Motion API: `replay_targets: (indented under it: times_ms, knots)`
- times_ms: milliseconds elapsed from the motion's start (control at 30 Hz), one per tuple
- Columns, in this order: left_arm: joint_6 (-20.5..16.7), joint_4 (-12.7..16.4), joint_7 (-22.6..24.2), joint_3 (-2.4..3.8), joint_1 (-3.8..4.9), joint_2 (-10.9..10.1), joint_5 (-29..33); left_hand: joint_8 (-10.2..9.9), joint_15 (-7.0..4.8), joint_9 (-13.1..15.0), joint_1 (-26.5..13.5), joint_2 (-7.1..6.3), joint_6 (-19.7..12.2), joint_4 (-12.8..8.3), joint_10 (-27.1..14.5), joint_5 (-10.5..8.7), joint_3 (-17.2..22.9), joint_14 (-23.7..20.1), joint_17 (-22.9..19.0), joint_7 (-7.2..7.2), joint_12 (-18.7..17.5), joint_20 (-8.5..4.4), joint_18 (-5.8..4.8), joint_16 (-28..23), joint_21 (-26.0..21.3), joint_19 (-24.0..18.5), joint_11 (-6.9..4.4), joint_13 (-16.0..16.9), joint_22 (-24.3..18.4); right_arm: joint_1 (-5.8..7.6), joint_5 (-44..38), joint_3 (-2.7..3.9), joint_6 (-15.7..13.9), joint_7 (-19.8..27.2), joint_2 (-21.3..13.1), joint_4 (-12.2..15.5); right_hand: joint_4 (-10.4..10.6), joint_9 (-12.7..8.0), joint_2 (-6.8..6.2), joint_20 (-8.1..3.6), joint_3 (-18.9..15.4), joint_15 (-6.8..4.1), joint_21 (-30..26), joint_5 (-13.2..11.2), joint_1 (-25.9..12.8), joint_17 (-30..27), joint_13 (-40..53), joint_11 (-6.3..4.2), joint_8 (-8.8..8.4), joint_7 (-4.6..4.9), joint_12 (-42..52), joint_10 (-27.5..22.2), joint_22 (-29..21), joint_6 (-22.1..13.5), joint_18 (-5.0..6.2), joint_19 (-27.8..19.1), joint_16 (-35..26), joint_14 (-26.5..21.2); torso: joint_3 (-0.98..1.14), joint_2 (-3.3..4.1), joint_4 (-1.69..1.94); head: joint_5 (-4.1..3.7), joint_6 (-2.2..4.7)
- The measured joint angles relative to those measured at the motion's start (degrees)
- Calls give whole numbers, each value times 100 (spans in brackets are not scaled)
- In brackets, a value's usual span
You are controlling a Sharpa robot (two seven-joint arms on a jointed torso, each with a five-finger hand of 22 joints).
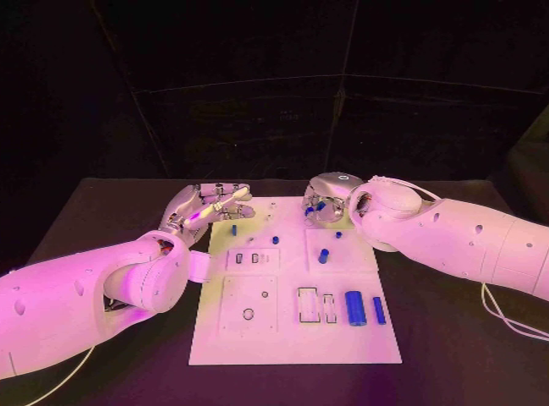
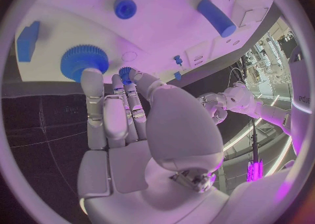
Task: Assemble the parts on the task board
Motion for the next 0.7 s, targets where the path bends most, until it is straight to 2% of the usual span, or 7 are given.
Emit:
replay_targets:
  times_ms: [167,300,500,700]
  knots:
    - [14,-5,-3,0,1,-2,0,-2,0,0,0,0,0,0,0,0,0,0,0,0,0,0,0,0,0,0,0,0,0,0,74,4,-331,13,29,31,19,0,0,0,27,0,0,0,0,0,3,0,0,0,-2,0,11,0,0,0,0,0,-2,7,-1,3,41]
    - [26,-5,-6,1,1,11,0,-2,0,0,0,0,0,0,0,0,0,0,0,0,0,0,0,0,0,0,0,0,0,1,123,5,-505,21,153,-61,20,-1,0,0,27,0,33,-1,0,0,5,0,0,0,-2,0,21,0,0,0,0,0,-2,17,7,15,65]
    - [47,-13,-9,1,2,57,0,-2,0,0,-20,-20,0,0,0,0,0,0,5,0,-5,0,0,0,-21,0,0,0,0,2,172,6,-675,60,440,-349,34,-1,-3,0,44,0,33,-2,-3,16,14,0,0,0,-5,0,39,0,0,0,0,0,-2,26,20,38,83]
    - [67,-34,-12,1,2,127,0,-1,0,0,-20,-20,0,0,0,0,0,0,4,0,-21,20,0,0,-21,20,0,0,0,2,198,8,-764,126,742,-664,48,-9,-56,0,93,0,60,-3,-56,39,18,0,0,22,-8,0,51,-22,0,0,0,0,-1,55,47,26,111]
